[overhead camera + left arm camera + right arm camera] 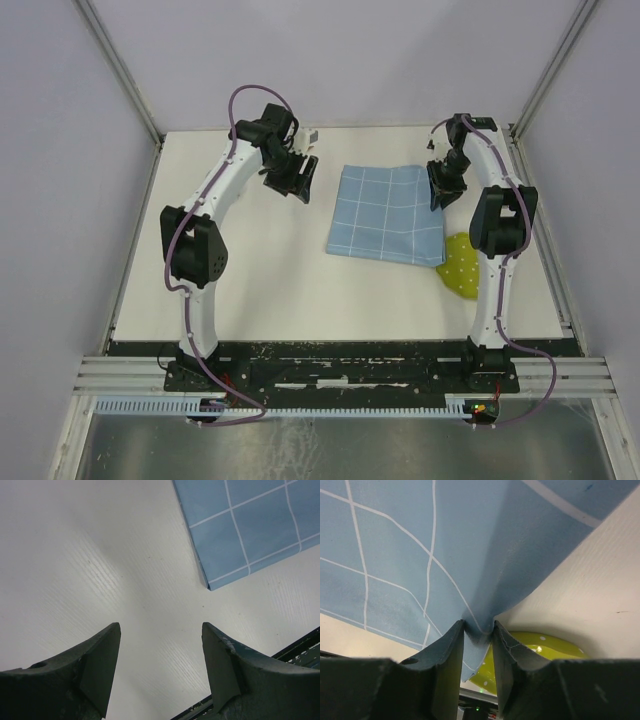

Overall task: Set the dinner table for one person
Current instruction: Adjust the napkin at the center of the board.

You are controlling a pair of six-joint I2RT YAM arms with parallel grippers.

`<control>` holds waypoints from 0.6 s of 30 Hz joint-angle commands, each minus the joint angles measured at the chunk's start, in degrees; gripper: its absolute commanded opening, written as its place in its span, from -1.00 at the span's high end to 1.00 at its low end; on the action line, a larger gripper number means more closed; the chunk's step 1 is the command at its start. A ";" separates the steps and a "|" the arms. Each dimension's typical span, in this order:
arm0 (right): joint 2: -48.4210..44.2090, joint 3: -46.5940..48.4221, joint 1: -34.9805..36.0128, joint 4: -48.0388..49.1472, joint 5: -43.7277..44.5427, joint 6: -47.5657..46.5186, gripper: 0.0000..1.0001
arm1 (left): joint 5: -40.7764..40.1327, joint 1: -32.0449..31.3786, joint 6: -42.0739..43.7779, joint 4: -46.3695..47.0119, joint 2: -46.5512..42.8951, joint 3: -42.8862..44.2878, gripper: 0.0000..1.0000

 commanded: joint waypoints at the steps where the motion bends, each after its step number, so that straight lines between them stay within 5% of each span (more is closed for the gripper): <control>1: 1.50 4.39 -0.14 -2.47 -2.56 -0.26 0.29 | 2.36 -0.46 0.97 1.20 0.76 3.23 -0.45; 6: -1.24 2.50 -0.14 -1.06 -0.73 -0.74 0.31 | 6.16 -3.12 1.42 3.48 7.05 9.68 -0.16; 13: -11.03 -4.46 -0.53 1.99 6.36 -3.28 0.30 | 10.74 -8.35 -0.16 14.97 15.93 16.58 0.83; 18: -15.72 -6.10 -3.41 1.56 9.82 -2.30 0.29 | 15.72 -11.30 -3.43 21.64 20.85 18.63 0.94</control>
